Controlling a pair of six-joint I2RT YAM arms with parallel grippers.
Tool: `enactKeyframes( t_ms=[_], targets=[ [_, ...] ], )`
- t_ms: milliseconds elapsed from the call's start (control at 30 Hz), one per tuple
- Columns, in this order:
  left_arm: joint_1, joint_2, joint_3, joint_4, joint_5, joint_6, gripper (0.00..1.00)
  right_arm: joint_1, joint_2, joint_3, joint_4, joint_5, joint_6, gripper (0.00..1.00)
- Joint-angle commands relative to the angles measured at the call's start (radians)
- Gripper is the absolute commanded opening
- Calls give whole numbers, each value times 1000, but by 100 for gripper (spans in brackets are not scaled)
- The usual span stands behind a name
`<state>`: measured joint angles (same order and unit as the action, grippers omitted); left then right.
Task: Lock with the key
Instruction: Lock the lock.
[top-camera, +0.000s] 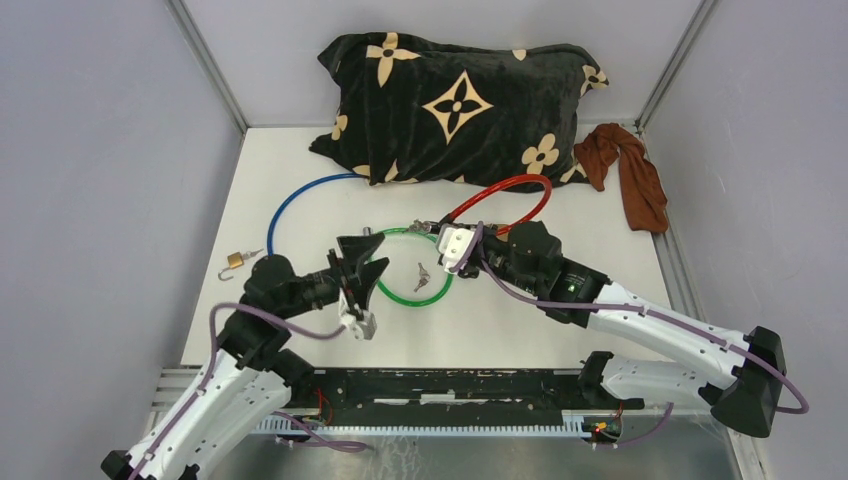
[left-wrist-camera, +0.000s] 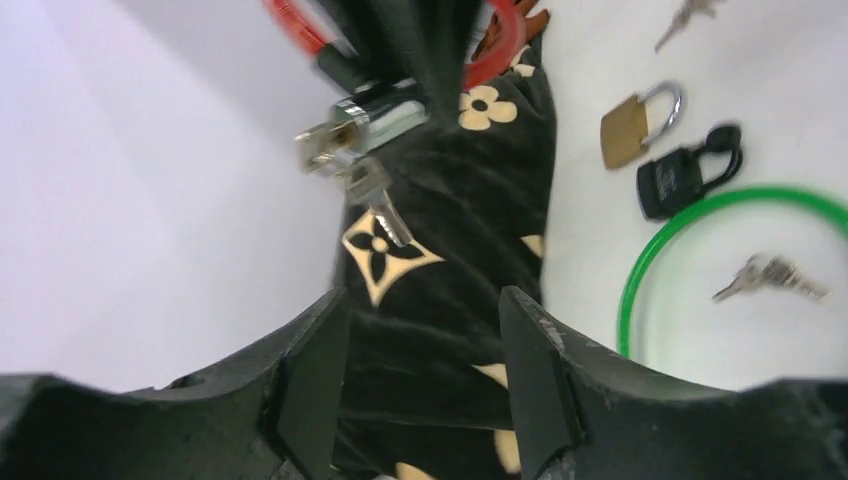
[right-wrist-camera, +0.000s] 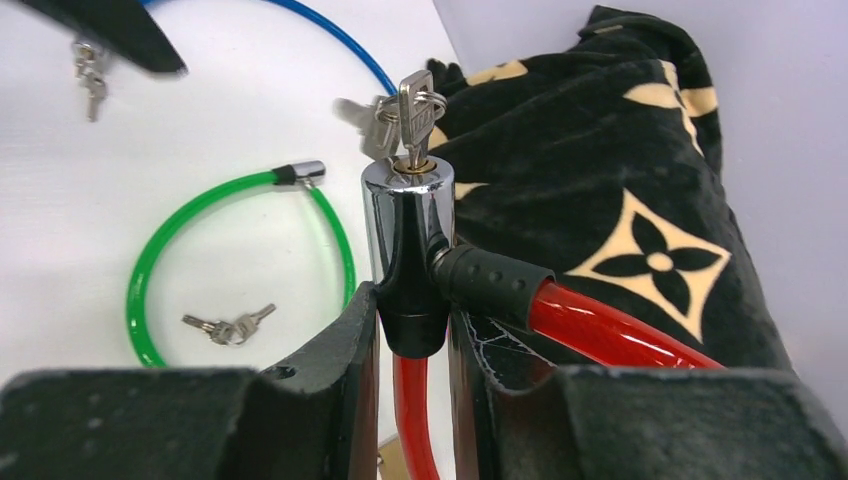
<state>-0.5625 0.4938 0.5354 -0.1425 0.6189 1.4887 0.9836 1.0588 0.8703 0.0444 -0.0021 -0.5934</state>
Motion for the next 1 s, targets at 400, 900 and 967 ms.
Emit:
enactKeyframes(
  t_ms=[400,900,967],
  targets=[
    [0,364,382,119,-14,-2054,53,7,23,16,131,107,-86,0],
    [51,463,483,-8,-272,-2474,55,22,35,-10,207,221,-126,0],
    [51,477,492,-18,-291,-2509,55,24,47,-8,224,243,-139,0]
  ],
)
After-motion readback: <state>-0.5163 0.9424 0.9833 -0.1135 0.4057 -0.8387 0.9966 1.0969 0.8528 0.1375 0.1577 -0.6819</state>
